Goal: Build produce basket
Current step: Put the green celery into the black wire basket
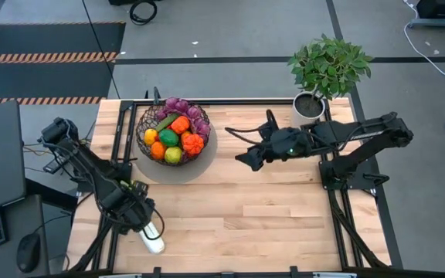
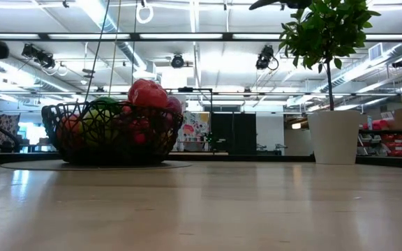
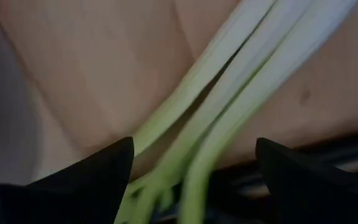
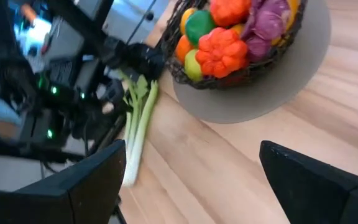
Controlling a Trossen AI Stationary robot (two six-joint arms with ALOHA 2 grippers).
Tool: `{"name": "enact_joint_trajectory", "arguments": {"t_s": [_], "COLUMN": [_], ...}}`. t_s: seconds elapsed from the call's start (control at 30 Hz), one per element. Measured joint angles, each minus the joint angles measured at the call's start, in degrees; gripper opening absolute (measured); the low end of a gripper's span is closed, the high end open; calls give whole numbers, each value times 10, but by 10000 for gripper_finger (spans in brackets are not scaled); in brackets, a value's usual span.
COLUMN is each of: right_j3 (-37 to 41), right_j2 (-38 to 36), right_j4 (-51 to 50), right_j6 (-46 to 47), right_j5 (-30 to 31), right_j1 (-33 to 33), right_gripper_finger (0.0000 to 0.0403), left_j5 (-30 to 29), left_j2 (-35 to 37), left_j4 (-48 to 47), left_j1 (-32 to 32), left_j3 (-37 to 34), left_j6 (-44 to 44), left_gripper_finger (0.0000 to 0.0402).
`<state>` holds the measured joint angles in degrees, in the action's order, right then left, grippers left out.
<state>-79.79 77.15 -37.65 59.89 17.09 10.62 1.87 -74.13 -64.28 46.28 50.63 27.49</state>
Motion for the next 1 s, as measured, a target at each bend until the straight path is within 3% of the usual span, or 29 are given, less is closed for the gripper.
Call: {"name": "enact_joint_trajectory", "arguments": {"t_s": [0.13,0.37,0.7,1.0], "right_j3": [0,0,0,0], "right_j2": [15,42,38,42], "right_j4": [5,10,4,7], "right_j6": [74,159,169,155], "right_j5": [52,59,58,58], "right_j1": [23,63,57,49], "right_gripper_finger": [372,372,372,372], "left_j5": [-13,-7,-21,-46], "left_j2": [0,0,-6,-87], "left_j4": [-9,74,138,180], "left_j1": [3,40,58,73], "left_j3": [-3,-31,-33,-33], "left_j6": [-78,-157,-141,-144], "left_gripper_finger": [343,343,343,343]}}
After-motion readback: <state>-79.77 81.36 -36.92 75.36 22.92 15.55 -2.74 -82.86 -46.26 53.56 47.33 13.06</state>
